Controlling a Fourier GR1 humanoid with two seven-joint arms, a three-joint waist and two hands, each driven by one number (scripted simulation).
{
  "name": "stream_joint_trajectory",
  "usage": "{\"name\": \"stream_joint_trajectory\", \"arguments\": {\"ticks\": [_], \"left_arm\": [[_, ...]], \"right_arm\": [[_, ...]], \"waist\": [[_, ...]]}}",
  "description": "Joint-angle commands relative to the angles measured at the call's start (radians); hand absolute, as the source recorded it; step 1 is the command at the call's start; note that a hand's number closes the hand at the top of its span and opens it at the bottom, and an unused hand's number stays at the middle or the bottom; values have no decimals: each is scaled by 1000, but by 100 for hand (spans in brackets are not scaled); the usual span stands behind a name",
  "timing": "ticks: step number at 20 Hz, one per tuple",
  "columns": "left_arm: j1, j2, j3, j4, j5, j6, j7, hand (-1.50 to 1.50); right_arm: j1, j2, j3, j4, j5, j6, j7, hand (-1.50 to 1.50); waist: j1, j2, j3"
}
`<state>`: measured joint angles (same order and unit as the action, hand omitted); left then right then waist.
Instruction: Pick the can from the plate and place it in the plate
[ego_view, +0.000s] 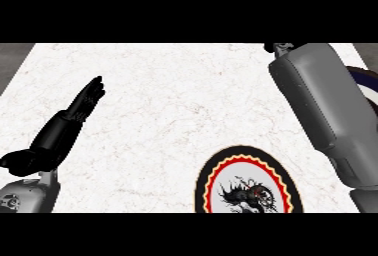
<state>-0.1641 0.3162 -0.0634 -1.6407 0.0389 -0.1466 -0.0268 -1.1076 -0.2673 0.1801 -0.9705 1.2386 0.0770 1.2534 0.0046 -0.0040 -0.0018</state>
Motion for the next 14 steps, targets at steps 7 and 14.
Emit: {"name": "stream_joint_trajectory", "arguments": {"ticks": [7,14], "left_arm": [[-28,-20,-3,18,-24,18,7,0],[23,-5,14,0,-10,-7,-28,0]], "right_arm": [[99,-5,-176,-53,170,-179,190,150],[260,-64,-321,-100,225,-352,53,150]], "waist": [[-13,6,2],[-3,9,2]]}}
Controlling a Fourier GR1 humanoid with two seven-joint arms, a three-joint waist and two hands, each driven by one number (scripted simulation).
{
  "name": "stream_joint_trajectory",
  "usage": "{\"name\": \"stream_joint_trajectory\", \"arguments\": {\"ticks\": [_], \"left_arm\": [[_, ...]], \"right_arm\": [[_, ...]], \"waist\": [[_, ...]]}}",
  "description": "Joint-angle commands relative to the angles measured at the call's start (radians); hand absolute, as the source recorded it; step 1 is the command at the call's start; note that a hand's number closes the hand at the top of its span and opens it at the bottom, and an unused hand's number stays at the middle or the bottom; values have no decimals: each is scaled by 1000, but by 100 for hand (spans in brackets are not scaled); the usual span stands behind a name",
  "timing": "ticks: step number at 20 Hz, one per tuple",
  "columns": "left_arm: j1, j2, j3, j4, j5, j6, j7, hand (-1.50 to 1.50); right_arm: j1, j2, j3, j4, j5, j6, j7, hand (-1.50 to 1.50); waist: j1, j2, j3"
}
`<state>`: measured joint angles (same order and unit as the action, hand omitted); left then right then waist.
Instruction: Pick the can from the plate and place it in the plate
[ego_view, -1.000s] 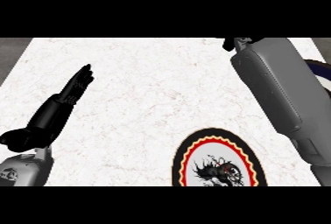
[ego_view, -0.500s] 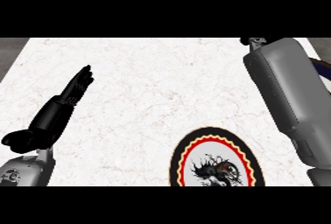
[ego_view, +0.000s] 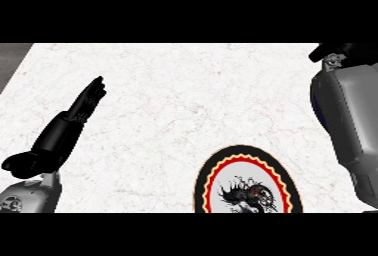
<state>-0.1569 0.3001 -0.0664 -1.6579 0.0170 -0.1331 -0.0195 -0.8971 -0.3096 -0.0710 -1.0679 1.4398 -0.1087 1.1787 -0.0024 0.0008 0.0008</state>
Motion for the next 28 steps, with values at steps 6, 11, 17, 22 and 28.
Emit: {"name": "stream_joint_trajectory", "arguments": {"ticks": [6,11,17,22,28], "left_arm": [[36,12,-1,-59,3,-31,12,0],[6,3,22,1,-3,-26,-11,0],[-17,-54,-24,-3,-47,16,15,0],[-30,-20,22,-68,16,-42,91,0],[-25,-50,0,-32,-41,-26,56,0]], "right_arm": [[137,-58,-180,30,51,-248,43,150],[205,-75,-309,56,-61,-265,-64,150],[263,-69,-471,215,-202,-351,-173,-150],[274,-98,-479,345,-224,-552,-333,-150],[273,-86,-469,303,-291,-676,-452,-150]], "waist": [[14,1,0],[4,1,0],[7,6,1],[17,3,1],[10,2,0]]}}
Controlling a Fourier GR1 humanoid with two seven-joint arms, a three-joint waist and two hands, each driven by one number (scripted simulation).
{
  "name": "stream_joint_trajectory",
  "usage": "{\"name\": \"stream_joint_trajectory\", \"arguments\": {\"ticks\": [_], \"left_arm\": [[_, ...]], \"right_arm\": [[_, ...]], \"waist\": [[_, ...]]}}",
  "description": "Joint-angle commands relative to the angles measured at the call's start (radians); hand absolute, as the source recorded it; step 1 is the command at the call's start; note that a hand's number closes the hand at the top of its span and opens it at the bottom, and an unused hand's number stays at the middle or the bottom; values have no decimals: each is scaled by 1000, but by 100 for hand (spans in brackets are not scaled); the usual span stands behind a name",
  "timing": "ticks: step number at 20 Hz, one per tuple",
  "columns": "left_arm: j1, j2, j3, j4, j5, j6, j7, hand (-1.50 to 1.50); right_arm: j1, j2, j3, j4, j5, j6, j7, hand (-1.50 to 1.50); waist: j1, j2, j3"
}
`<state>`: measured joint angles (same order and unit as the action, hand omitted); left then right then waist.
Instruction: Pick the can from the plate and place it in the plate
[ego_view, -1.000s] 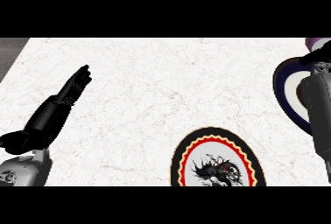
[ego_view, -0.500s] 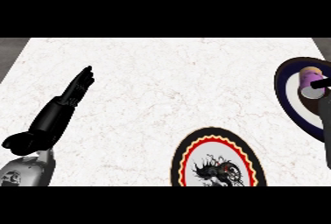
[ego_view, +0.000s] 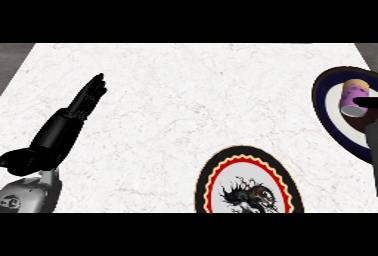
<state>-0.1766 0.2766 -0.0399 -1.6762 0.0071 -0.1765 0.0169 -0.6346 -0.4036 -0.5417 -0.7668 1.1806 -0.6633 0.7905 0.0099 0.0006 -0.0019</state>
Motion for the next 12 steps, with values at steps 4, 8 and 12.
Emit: {"name": "stream_joint_trajectory", "arguments": {"ticks": [4,8,12], "left_arm": [[36,4,24,-48,11,-12,13,0],[21,9,31,-5,10,-21,-5,0],[18,32,71,27,31,-39,-12,0]], "right_arm": [[34,33,5,-66,-117,-200,-194,-150],[19,115,-12,-246,-284,-237,-267,-150],[64,180,-17,-427,-460,-245,-342,-150]], "waist": [[-1,-1,3],[-19,-9,3],[-27,-10,3]]}}
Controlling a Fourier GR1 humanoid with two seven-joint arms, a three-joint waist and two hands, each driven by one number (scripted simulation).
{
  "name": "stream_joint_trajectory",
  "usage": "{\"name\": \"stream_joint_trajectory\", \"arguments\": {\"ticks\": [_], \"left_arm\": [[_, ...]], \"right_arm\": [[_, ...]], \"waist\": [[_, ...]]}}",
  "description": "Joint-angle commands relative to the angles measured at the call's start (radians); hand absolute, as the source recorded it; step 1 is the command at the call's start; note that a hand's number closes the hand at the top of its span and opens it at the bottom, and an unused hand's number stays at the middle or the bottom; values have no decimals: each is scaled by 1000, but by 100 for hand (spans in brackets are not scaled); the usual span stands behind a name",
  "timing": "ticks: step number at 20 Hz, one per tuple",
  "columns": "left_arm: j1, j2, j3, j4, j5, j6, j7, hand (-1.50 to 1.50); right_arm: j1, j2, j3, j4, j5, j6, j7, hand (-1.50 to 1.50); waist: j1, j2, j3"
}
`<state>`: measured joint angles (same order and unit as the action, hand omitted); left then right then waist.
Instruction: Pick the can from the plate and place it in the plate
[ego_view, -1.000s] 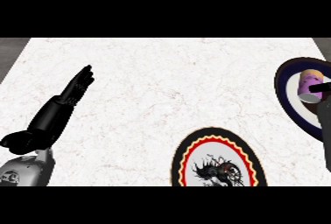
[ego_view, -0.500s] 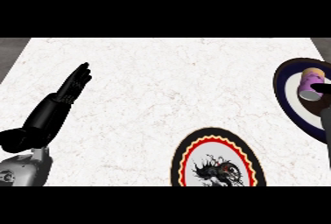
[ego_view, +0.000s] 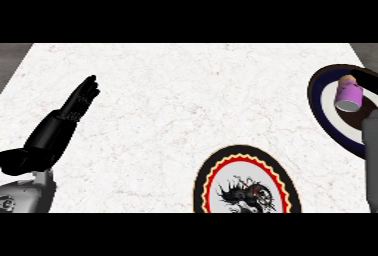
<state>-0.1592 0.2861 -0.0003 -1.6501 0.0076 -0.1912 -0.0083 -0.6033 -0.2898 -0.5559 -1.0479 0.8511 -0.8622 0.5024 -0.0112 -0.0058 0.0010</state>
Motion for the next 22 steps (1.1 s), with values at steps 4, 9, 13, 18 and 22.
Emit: {"name": "stream_joint_trajectory", "arguments": {"ticks": [4,9,13,18,22], "left_arm": [[17,4,15,-16,5,-12,-25,0],[40,-41,-25,-58,-34,26,12,0],[38,-21,7,-32,-13,-24,-19,0],[5,-50,-3,40,-61,-12,-77,0],[1,-72,-10,-27,-75,-6,11,0]], "right_arm": [[176,102,-12,-348,-350,-35,-206,-150],[458,215,37,-709,-447,55,-237,-150],[608,236,42,-854,-515,113,-251,-150],[811,287,92,-971,-631,126,-344,-150],[861,289,101,-996,-624,144,-353,-150]], "waist": [[-7,-1,1],[-15,-4,-1],[0,2,-1],[0,4,-1],[6,4,-1]]}}
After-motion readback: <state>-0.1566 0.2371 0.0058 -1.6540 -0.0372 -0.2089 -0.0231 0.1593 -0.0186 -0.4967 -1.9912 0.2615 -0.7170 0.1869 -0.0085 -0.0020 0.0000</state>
